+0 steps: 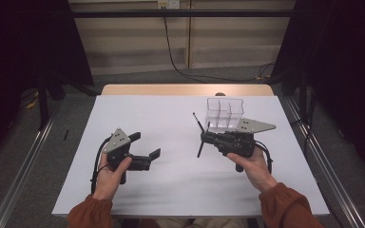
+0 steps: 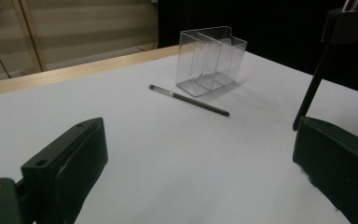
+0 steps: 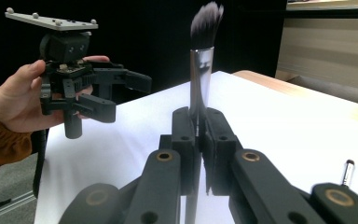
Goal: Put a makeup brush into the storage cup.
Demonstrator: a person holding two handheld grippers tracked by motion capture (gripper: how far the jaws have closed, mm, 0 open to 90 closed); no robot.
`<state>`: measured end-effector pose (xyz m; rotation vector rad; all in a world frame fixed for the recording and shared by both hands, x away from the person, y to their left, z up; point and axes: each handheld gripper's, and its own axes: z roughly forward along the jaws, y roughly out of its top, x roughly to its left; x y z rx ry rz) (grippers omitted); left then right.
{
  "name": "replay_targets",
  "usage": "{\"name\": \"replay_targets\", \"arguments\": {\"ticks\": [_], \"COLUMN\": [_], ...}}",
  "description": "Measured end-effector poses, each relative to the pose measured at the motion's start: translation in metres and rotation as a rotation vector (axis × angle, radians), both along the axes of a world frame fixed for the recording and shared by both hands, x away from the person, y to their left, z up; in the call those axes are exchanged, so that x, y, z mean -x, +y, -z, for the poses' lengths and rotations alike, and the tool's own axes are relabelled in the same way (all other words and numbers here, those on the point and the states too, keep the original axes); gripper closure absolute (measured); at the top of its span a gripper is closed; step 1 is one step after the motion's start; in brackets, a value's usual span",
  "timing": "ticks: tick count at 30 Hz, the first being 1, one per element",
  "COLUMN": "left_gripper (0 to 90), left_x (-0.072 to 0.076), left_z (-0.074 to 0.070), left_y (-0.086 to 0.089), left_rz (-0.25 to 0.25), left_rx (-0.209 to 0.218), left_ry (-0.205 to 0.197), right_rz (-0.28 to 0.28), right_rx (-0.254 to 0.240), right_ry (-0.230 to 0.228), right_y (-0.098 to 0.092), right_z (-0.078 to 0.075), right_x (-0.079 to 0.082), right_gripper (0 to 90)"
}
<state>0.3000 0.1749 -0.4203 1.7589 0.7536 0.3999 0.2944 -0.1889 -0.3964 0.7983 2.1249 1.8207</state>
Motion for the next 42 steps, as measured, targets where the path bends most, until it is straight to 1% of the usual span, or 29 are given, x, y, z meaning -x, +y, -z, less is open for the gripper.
{"name": "replay_targets", "arguments": {"ticks": [2, 3, 6, 7, 9, 10, 13, 14, 17, 19, 21, 23, 25, 27, 28, 29, 30, 31, 33, 35, 38, 39, 41, 42], "left_gripper": [3.1, 3.1, 2.8, 2.7, 2.6, 2.6, 2.7, 2.7, 2.6, 2.6, 2.4, 2.5, 2.4, 2.4, 2.4, 2.5, 2.5, 2.5, 2.5, 2.5, 2.4, 2.4, 2.4, 2.4], "left_x": [0.001, 0.001, 0.002, 0.003, 0.005, 0.006, 0.012, 0.013, 0.017, 0.019, 0.020, 0.023, 0.025, 0.026, 0.028, 0.029, 0.031, 0.032, 0.033, 0.033, 0.033, 0.033, 0.034, 0.035], "left_z": [0.000, 0.000, 0.000, 0.000, 0.001, 0.001, 0.000, -0.001, -0.003, -0.004, -0.003, 0.000, 0.003, 0.007, 0.008, 0.009, 0.010, 0.011, 0.013, 0.013, 0.015, 0.016, 0.017, 0.017], "left_y": [0.005, 0.006, 0.012, 0.014, 0.018, 0.020, 0.025, 0.027, 0.032, 0.036, 0.040, 0.046, 0.050, 0.055, 0.056, 0.059, 0.061, 0.063, 0.066, 0.069, 0.071, 0.071, 0.072, 0.072], "left_rz": [-0.023, -0.033, -0.053, -0.061, -0.061, -0.062, -0.057, -0.052, -0.063, -0.078, -0.106, -0.117, -0.125, -0.128, -0.134, -0.129, -0.133, -0.135, -0.147, -0.155, -0.156, -0.154, -0.128, -0.129], "left_rx": [0.017, 0.015, 0.038, 0.038, 0.031, 0.031, 0.037, 0.033, 0.037, 0.035, 0.024, 0.011, 0.019, 0.004, 0.006, 0.004, 0.007, 0.003, 0.010, 0.019, 0.012, 0.009, 0.034, 0.032], "left_ry": [-0.009, -0.014, 0.000, 0.000, -0.005, 0.000, 0.003, -0.006, -0.020, -0.020, -0.016, -0.016, -0.007, -0.006, -0.004, -0.007, -0.003, -0.006, -0.012, -0.016, -0.013, -0.016, -0.022, -0.022], "right_rz": [0.002, 0.004, 0.009, 0.012, 0.018, 0.022, 0.043, 0.051, 0.067, 0.076, 0.087, 0.098, 0.109, 0.118, 0.120, 0.127, 0.134, 0.139, 0.141, 0.144, 0.156, 0.159, 0.168, 0.172], "right_rx": [0.001, 0.002, 0.011, 0.012, 0.015, 0.015, 0.003, 0.006, 0.009, 0.008, 0.009, -0.004, -0.006, -0.004, 0.005, 0.015, 0.009, 0.008, 0.007, 0.012, 0.021, 0.026, 0.028, 0.027], "right_ry": [-0.001, -0.002, -0.006, -0.007, -0.006, -0.006, 0.009, 0.010, 0.013, 0.013, 0.015, 0.022, 0.022, 0.025, 0.028, 0.024, 0.019, 0.014, -0.001, -0.010, -0.017, -0.019, -0.019, -0.017], "right_y": [-0.001, -0.001, -0.003, -0.004, -0.006, -0.007, -0.012, -0.014, -0.018, -0.021, -0.023, -0.026, -0.028, -0.030, -0.031, -0.031, -0.033, -0.033, -0.035, -0.035, -0.037, -0.038, -0.039, -0.040], "right_z": [-0.001, -0.001, -0.003, -0.003, -0.003, -0.003, -0.003, -0.003, -0.003, -0.003, -0.003, -0.003, -0.003, -0.003, -0.003, -0.005, -0.007, -0.009, -0.015, -0.020, -0.024, -0.024, -0.024, -0.025], "right_x": [-0.001, -0.001, -0.004, -0.005, -0.006, -0.006, -0.009, -0.010, -0.012, -0.013, -0.015, -0.016, -0.018, -0.019, -0.020, -0.021, -0.022, -0.023, -0.024, -0.027, -0.031, -0.033, -0.037, -0.039], "right_gripper": [83.9, 83.9, 83.9, 83.9, 83.9, 83.9, 83.9, 83.9, 83.8, 83.9, 83.8, 83.8, 83.8, 83.8, 83.8, 83.8, 83.8, 83.8, 83.8, 83.8, 83.8, 83.8, 83.8, 83.8]}}
